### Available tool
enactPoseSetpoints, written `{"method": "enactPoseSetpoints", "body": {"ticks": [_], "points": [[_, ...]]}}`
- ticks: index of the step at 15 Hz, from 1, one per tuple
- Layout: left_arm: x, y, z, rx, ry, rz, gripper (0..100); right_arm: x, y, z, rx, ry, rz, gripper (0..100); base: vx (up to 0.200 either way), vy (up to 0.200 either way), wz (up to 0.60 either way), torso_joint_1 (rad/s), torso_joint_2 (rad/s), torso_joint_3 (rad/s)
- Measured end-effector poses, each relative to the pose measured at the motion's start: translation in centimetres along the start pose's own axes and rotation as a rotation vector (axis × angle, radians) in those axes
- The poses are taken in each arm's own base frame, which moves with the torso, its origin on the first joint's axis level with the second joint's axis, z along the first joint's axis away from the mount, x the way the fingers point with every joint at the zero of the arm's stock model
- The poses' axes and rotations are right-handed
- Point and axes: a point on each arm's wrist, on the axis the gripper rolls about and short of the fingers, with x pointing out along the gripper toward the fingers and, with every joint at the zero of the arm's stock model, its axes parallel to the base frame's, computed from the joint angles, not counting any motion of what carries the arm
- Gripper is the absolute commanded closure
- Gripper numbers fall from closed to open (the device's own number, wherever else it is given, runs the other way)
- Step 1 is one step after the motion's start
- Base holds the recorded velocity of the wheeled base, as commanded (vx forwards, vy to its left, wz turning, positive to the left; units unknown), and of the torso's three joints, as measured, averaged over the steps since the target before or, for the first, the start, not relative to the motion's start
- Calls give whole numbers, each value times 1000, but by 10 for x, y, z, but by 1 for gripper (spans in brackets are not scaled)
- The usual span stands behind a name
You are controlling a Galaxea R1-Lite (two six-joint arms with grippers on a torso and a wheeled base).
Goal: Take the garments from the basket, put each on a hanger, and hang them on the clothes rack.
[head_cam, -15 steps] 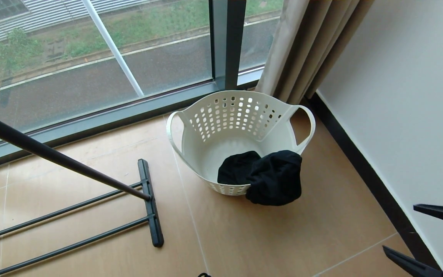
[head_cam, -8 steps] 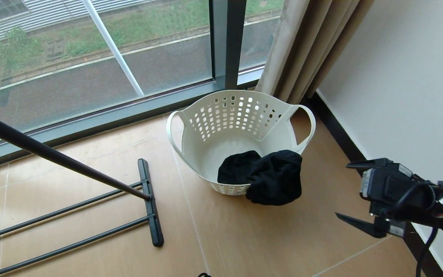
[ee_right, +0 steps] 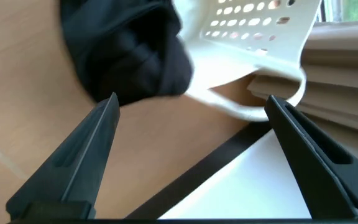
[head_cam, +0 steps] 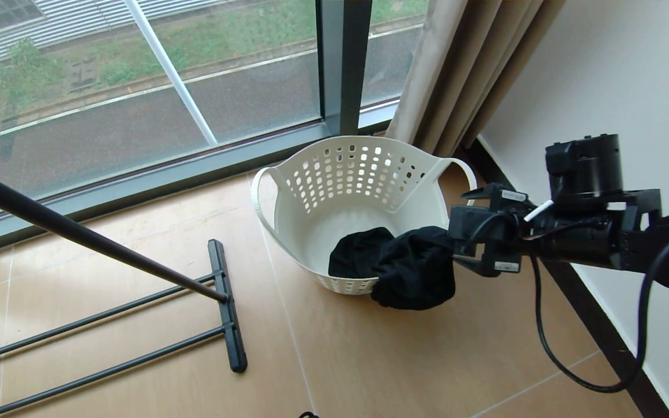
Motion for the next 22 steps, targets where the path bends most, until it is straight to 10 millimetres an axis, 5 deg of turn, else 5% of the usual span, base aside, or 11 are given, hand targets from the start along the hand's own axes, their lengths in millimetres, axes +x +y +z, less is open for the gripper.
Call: {"method": "enactPoseSetpoints", "body": {"ticks": [7, 22], "points": [[0, 0, 0, -1, 1, 2, 0, 67, -7, 7, 23, 65, -2, 0, 0, 0, 0, 0, 0, 0], [0, 0, 0, -2, 0, 2, 0, 114, -8, 7, 54, 74, -3, 0, 0, 0, 0, 0, 0, 0]]}}
